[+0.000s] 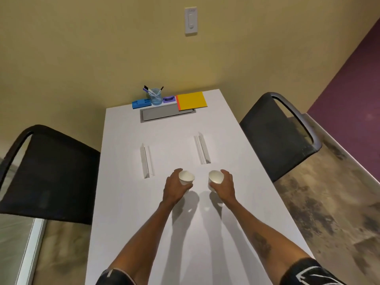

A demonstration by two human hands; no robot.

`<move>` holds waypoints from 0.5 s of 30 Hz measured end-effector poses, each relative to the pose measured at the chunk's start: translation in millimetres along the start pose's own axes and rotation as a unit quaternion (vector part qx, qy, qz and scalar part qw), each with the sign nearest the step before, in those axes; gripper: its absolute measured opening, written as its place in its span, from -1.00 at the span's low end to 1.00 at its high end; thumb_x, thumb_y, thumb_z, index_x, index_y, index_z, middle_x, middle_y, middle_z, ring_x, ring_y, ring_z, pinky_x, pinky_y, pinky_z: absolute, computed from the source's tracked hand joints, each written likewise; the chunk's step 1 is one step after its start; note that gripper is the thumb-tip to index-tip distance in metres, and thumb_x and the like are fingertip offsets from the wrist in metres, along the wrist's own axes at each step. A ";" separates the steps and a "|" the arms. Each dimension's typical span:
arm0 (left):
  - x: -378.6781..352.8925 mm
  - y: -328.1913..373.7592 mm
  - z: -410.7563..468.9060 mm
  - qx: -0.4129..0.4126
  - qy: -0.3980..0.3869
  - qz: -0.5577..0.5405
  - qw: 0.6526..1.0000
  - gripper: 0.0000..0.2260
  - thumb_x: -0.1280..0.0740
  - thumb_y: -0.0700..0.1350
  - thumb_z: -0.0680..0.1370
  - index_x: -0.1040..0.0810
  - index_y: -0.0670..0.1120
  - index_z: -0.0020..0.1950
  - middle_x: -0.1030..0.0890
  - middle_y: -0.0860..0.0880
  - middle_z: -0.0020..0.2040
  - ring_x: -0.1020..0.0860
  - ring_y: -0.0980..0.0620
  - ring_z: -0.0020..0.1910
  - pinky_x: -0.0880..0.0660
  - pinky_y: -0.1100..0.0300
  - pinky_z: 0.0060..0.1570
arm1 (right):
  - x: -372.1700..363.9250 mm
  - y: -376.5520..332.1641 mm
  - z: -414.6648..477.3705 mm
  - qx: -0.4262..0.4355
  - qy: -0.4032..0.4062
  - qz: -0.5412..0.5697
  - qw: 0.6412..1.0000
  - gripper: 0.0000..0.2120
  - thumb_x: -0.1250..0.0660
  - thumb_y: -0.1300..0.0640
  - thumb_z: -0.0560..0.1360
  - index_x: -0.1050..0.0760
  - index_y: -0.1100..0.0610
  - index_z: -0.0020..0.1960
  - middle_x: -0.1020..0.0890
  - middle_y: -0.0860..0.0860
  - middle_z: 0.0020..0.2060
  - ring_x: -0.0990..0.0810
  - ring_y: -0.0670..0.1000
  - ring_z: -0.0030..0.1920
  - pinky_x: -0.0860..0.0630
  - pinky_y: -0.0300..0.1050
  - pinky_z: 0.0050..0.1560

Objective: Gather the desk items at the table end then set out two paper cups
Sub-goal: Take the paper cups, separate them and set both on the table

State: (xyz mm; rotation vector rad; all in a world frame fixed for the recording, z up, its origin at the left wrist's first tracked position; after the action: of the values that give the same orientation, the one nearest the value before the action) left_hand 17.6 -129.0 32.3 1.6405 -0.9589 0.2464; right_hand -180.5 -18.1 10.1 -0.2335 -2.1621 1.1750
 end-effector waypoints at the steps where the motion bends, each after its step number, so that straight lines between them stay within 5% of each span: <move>1: -0.6 -0.4 1.8 -0.002 -0.003 0.001 1.000 -0.36 -0.52 -0.01 0.39 -0.39 -0.01 0.43 -0.54 -0.01 0.33 -0.48 -0.09 0.33 -0.48 -0.08 0.27 | -0.5 0.3 1.3 -0.001 0.001 -0.002 1.000 -0.30 -0.50 0.22 0.43 -0.27 0.20 0.49 -0.35 0.15 0.41 -0.41 0.18 0.40 -0.38 0.03 0.42; 15: -5.8 0.3 41.5 0.012 0.006 0.011 1.000 -0.35 -0.50 -0.01 0.43 -0.35 -0.04 0.47 -0.46 -0.02 0.40 -0.44 -0.08 0.39 -0.44 -0.01 0.32 | -16.3 -6.1 48.7 0.061 -0.045 -0.133 0.988 -0.33 -0.39 0.27 0.47 -0.21 0.22 0.52 -0.35 0.16 0.37 -0.39 0.20 0.38 -0.37 0.03 0.38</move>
State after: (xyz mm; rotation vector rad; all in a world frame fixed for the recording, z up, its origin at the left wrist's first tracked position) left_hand 0.2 -163.3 15.8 1.6490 -0.9681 0.2835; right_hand -197.4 -62.1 -11.2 0.1611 -2.1100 1.1766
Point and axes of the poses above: each hand's wrist, its own z-axis towards the middle knuckle, its own x-axis out of the back of the hand, y = z × x, the point moved 9 cm from there along z, towards the middle knuckle
